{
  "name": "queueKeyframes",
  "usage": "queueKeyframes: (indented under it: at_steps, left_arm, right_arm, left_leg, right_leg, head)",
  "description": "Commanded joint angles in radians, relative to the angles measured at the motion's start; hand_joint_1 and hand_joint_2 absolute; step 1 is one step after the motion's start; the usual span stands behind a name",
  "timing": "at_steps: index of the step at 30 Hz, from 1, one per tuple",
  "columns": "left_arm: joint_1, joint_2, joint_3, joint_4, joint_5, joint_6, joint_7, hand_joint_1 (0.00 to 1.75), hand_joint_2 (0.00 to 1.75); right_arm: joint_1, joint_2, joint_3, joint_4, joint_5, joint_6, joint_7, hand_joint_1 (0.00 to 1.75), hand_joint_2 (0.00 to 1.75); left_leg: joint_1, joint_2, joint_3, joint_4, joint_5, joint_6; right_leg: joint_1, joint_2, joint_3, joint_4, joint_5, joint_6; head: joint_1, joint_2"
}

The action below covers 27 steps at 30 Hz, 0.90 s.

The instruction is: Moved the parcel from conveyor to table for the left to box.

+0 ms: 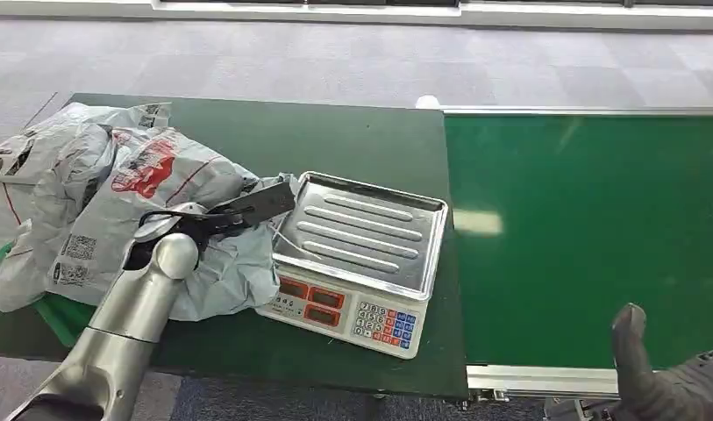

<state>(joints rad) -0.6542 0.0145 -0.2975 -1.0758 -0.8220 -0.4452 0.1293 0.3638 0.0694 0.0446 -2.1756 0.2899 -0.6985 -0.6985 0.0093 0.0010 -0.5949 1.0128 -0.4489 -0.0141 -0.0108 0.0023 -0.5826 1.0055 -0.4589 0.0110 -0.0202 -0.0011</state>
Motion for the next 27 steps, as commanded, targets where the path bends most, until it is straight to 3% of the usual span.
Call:
queueKeyframes:
  at_steps: [1,2,4,10,11,12,15,19,23,27]
  left_arm:
    - [0.064,-0.014,0.17,-0.271,0.136,0.337,-0.141,1.75,1.75]
    - [0.087,-0.022,0.19,-0.36,0.133,0.452,-0.199,1.75,1.75]
    - [0.11,-0.012,0.189,-0.445,0.139,0.425,-0.163,1.75,1.75]
    - [0.11,-0.012,0.189,-0.445,0.139,0.425,-0.163,1.75,1.75]
    - [0.118,-0.031,0.211,-0.485,0.053,0.676,-0.377,1.75,1.75]
    - [0.13,0.002,0.224,-0.591,0.031,0.871,-0.321,1.75,1.75]
    - [0.138,0.034,0.284,-0.638,0.041,0.742,-0.161,1.75,1.75]
    - [0.138,0.048,0.373,-0.393,0.017,0.662,-0.08,1.75,1.75]
    - [0.12,0.049,0.474,-0.111,-0.014,0.666,-0.07,1.75,1.75]
    - [0.116,0.049,0.483,-0.076,-0.016,0.684,-0.092,1.75,1.75]
  right_arm:
    - [0.028,-0.013,-0.015,-0.028,-0.014,0.0,0.0,0.0,1.75]
    - [0.035,-0.009,-0.015,-0.035,-0.012,0.0,0.0,0.0,1.75]
    - [0.044,-0.007,-0.012,-0.044,-0.009,0.0,0.0,0.0,1.75]
    - [0.044,-0.007,-0.012,-0.044,-0.009,0.0,0.0,0.0,1.75]
    - [0.041,-0.012,-0.013,-0.041,-0.016,0.0,0.0,0.0,1.75]
    - [0.042,-0.017,-0.009,-0.042,-0.022,0.0,0.0,0.0,1.75]
    - [0.032,-0.033,0.0,-0.032,-0.028,0.0,0.0,0.0,1.75]
    - [0.012,-0.066,0.039,0.005,-0.047,0.0,0.0,0.0,1.75]
    - [-0.019,-0.068,0.075,0.048,-0.042,0.0,0.0,0.0,1.75]
    - [-0.024,-0.064,0.078,0.053,-0.037,0.0,0.0,0.0,1.75]
  left_leg:
    - [0.0,0.001,-0.001,0.0,0.0,0.0]
    - [0.0,0.002,-0.001,0.0,-0.001,0.0]
    - [0.0,0.002,-0.003,0.001,0.0,0.0]
    - [0.0,0.001,-0.002,0.0,-0.001,0.0]
    - [0.0,0.0,-0.002,-0.001,-0.001,0.001]
    - [0.0,0.0,-0.002,-0.001,-0.001,0.001]
    - [0.001,0.004,-0.002,0.0,-0.002,0.001]
    - [-0.001,0.003,0.002,-0.002,-0.001,0.0]
    - [-0.001,0.002,0.004,-0.005,0.0,0.0]
    - [0.0,0.003,0.003,-0.004,0.0,-0.001]
  right_leg:
    - [0.0,0.001,-0.002,0.0,0.0,0.0]
    - [0.0,0.001,-0.002,0.0,0.0,0.0]
    - [0.0,0.001,-0.003,0.0,0.0,0.0]
    - [0.001,0.0,-0.002,0.0,-0.001,-0.001]
    - [0.001,0.0,-0.002,-0.001,-0.001,-0.001]
    - [0.0,0.0,-0.002,0.0,-0.001,-0.001]
    - [0.001,0.004,-0.003,-0.001,-0.001,-0.001]
    - [-0.001,0.002,0.0,-0.001,-0.001,-0.001]
    - [-0.001,0.001,0.003,-0.003,-0.001,-0.001]
    - [0.001,0.002,0.001,-0.002,0.0,-0.004]
  head:
    - [0.0,0.0]
    - [0.0,0.0]
    - [0.0,0.0]
    - [0.0,0.0]
    - [0.0,0.0]
    - [0.0,0.0]
    - [0.0,0.0]
    - [0.0,0.0]
    - [0.0,0.0]
    - [0.0,0.0]
